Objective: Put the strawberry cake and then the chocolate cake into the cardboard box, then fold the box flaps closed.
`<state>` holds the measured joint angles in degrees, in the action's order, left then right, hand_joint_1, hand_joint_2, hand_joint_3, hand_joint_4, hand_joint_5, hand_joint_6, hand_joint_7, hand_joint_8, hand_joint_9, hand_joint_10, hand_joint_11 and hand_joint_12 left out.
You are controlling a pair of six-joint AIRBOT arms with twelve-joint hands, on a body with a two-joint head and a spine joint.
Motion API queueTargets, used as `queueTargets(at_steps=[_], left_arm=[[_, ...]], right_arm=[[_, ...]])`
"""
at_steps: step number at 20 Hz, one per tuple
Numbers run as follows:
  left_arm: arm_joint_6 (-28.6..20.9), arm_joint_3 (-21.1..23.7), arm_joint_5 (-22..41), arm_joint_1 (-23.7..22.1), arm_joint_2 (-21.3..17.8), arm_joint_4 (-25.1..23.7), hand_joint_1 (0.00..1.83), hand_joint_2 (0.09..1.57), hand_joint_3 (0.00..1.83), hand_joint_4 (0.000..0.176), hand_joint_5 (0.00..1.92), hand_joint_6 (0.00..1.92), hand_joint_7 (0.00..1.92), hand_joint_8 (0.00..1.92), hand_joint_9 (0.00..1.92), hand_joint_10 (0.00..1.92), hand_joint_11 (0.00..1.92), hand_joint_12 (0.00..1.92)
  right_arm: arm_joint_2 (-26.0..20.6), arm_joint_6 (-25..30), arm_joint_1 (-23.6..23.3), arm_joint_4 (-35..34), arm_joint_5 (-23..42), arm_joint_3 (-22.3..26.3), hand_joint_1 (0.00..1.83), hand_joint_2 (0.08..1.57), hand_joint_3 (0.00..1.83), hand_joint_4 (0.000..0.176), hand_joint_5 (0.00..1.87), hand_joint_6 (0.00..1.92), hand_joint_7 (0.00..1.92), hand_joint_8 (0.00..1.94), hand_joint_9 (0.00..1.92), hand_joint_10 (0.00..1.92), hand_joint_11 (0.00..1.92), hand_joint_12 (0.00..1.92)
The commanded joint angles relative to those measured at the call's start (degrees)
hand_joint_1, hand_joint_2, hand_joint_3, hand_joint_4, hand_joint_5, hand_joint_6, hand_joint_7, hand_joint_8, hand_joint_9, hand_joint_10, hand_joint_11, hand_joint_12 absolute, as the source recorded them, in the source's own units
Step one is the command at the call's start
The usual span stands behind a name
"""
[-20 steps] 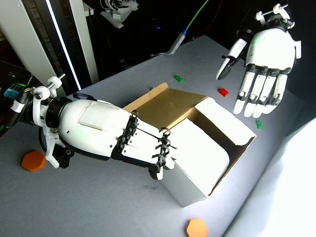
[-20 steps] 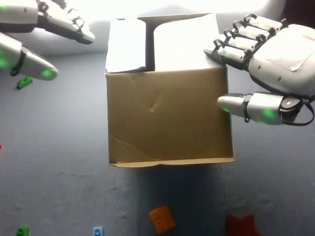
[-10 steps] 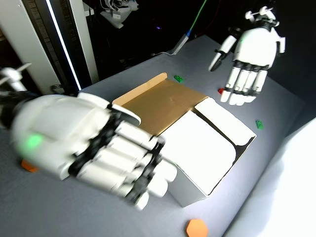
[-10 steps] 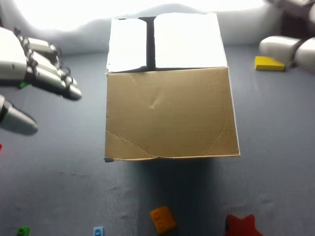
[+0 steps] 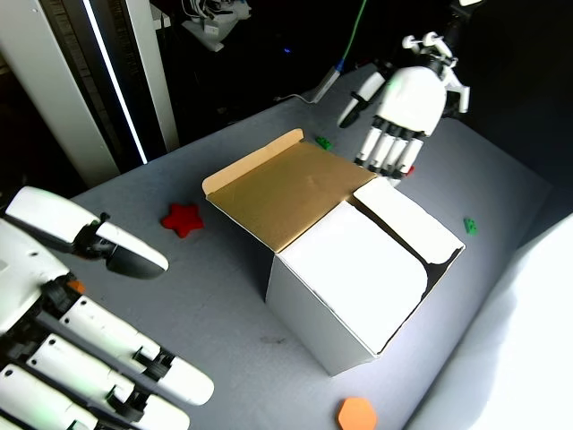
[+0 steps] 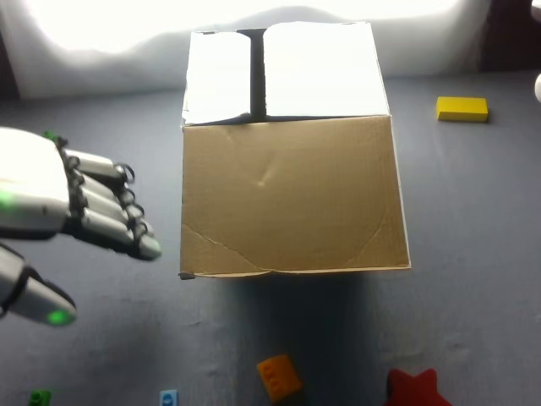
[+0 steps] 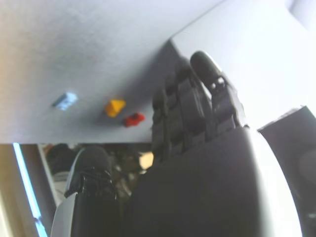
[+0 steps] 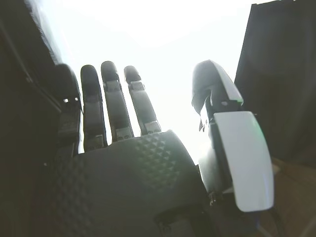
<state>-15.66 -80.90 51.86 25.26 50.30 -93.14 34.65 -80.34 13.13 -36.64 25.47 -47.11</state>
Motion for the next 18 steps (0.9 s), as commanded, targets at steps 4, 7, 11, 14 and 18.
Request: queueTargets(at_steps=[4,7,11,14,18], left_arm=[[4.2,4.3,-0.8,3.3,-0.4,7.0,0.07,1.26,0.0,0.022,0.27,0.0,0.33,0.0,0.37,0.0,0.0,1.17],[6.3,7.0,-2.5,4.5,-0.1,8.1,0.06,1.27,0.0,0.026,0.27,0.0,0.33,0.0,0.38,0.01,0.0,1.17],[6.5,9.5,-4.8,4.7,1.0,9.2,0.06,1.26,0.0,0.021,0.27,0.0,0.34,0.0,0.39,0.01,0.0,1.19],[6.5,11.8,-5.8,3.9,1.1,9.8,0.05,1.27,0.0,0.021,0.28,0.0,0.32,0.0,0.37,0.0,0.0,1.15],[5.6,12.9,-4.6,1.7,-0.2,9.8,0.08,1.27,0.0,0.023,0.28,0.0,0.32,0.0,0.37,0.0,0.0,1.16]], right_arm=[[-0.4,0.4,-0.5,1.1,6.6,0.8,0.0,1.3,0.0,0.0,0.15,0.0,0.21,0.0,0.07,0.48,0.0,1.14],[-0.3,0.4,-0.6,1.1,6.9,1.1,0.0,1.3,0.0,0.0,0.16,0.01,0.21,0.0,0.08,0.47,0.0,1.17],[-0.3,0.4,-0.7,1.1,7.0,1.1,0.0,1.3,0.0,0.0,0.16,0.0,0.23,0.01,0.08,0.48,0.0,1.21],[-0.2,0.4,-0.6,1.1,7.0,1.1,0.0,1.3,0.0,0.0,0.18,0.01,0.25,0.01,0.12,0.5,0.0,1.23],[-0.2,0.3,-0.6,1.1,7.0,1.1,0.0,1.3,0.0,0.0,0.17,0.0,0.25,0.01,0.1,0.49,0.0,1.28]])
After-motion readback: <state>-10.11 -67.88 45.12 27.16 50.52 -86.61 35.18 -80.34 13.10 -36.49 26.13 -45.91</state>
